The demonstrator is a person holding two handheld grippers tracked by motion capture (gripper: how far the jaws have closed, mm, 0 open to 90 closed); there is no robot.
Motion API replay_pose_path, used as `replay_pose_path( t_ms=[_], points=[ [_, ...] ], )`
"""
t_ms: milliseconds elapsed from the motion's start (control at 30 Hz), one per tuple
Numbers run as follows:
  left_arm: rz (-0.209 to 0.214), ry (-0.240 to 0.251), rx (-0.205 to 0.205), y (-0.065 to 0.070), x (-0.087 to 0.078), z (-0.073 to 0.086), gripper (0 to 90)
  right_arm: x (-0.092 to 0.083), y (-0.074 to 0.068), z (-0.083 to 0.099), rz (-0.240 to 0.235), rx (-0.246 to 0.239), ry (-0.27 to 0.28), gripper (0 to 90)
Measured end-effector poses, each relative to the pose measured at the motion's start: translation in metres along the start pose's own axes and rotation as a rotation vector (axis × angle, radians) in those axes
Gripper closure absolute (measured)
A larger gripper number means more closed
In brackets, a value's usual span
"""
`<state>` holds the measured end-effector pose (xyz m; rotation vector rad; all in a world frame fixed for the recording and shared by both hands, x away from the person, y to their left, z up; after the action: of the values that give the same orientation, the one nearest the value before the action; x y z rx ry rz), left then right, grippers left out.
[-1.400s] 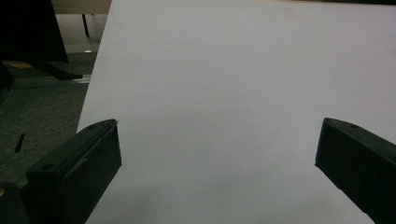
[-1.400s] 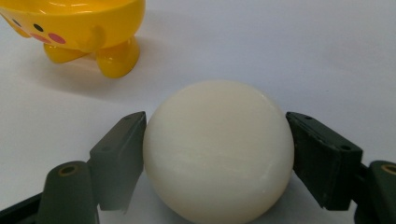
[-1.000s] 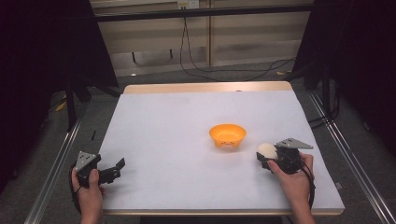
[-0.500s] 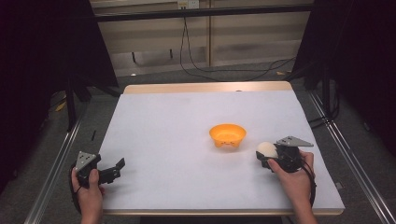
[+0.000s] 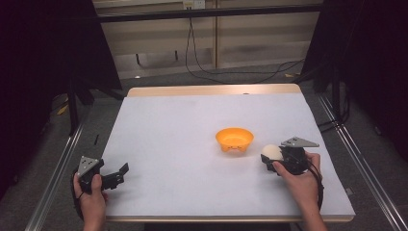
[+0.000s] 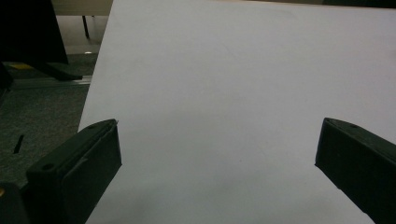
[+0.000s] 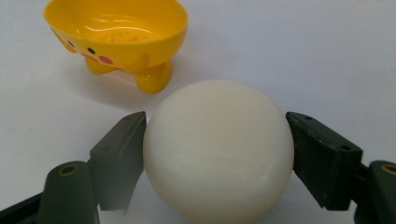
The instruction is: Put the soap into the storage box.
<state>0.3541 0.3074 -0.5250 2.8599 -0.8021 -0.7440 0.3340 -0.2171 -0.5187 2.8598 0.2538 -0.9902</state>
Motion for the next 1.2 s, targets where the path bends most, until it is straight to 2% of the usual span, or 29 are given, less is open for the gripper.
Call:
replay_pose_path(
  t_ms=[700,1200],
  points=[
    [0.005,0.001,-0.002,0.000,0.000,0.000,0.1,-0.006,-0.005,-0.025,-0.010,-0.007,0.008,23.1],
    [0.007,0.001,-0.004,0.000,0.000,0.000,0.0,-0.006,-0.019,-0.041,-0.029,-0.013,0.025,23.1]
  ],
)
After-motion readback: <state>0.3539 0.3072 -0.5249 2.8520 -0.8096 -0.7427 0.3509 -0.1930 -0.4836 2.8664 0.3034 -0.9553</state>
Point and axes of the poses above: each handheld gripper's, and its own axes: x roughly forward along the jaws, z roughly out of its underside, y roughly to its right, the point moved 9 cm from there along x, roughly forward along the jaws, and after that the axes turned 11 degrees about z, right-handed, at the moved point
